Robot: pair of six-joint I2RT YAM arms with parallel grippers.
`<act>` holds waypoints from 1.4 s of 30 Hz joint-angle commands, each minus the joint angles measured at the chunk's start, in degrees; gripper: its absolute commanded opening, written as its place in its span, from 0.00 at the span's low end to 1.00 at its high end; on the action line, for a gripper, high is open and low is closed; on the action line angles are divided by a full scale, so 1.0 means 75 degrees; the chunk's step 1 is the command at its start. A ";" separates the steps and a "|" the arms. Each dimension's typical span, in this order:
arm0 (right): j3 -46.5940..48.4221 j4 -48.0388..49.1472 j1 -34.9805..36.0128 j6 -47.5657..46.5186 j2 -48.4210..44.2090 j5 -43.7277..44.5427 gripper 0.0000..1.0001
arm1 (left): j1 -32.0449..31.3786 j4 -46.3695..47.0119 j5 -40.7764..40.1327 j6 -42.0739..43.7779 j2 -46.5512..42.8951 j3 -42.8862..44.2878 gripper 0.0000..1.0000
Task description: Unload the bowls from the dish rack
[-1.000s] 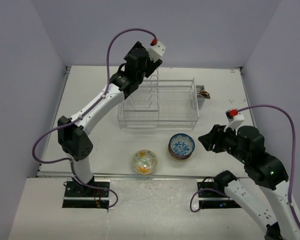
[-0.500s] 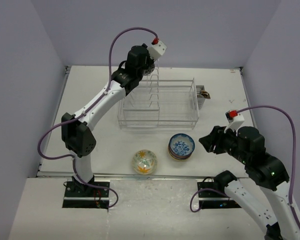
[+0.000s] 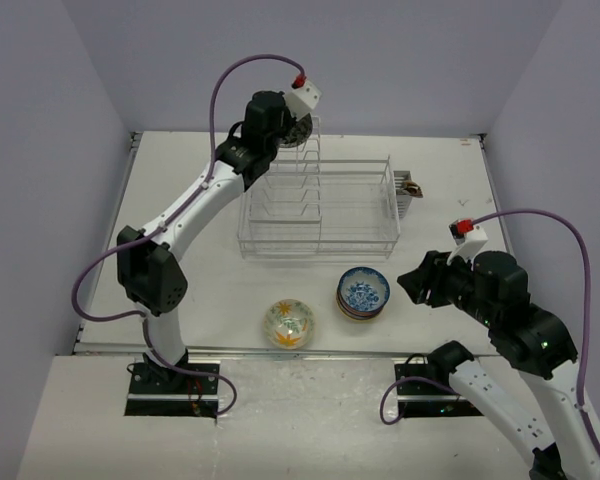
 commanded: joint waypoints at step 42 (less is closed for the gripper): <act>0.0188 0.0584 0.0009 -0.0051 0.0055 -0.0103 0.49 | -0.0273 -0.1918 0.4160 -0.6071 -0.4954 -0.2284 0.00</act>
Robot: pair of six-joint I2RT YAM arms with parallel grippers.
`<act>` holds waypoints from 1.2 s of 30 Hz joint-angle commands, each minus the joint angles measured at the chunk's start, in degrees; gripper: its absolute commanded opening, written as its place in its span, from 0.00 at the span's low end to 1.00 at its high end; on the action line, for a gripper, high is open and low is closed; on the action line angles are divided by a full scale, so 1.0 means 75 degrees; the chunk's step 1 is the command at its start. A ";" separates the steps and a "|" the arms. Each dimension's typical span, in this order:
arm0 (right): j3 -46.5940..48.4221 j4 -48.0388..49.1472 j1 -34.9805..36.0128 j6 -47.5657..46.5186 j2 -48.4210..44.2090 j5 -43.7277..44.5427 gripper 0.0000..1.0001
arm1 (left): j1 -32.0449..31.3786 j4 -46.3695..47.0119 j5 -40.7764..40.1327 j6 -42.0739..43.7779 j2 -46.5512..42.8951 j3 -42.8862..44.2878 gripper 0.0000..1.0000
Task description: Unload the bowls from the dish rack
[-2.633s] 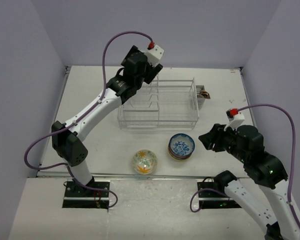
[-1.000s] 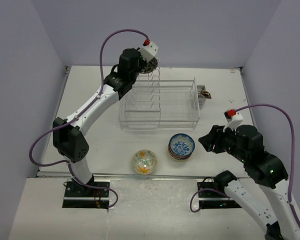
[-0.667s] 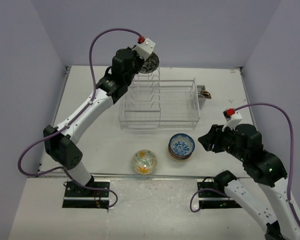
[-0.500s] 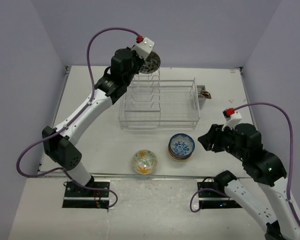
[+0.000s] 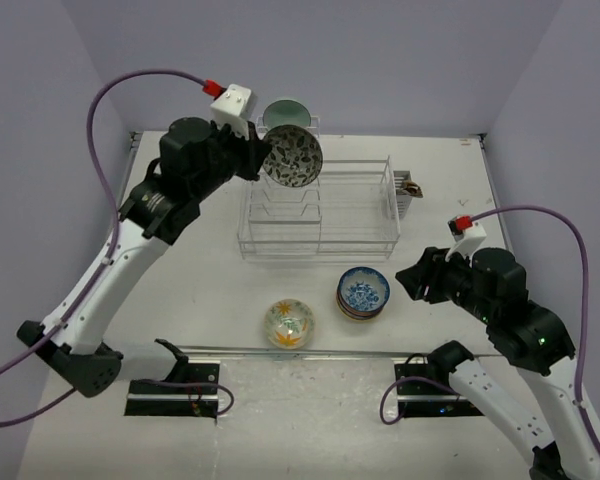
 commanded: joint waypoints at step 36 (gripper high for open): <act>0.0013 0.0072 0.0009 -0.0198 0.0094 -0.0513 0.50 | -0.1528 -0.2759 0.1939 -0.0228 -0.1043 -0.4922 0.00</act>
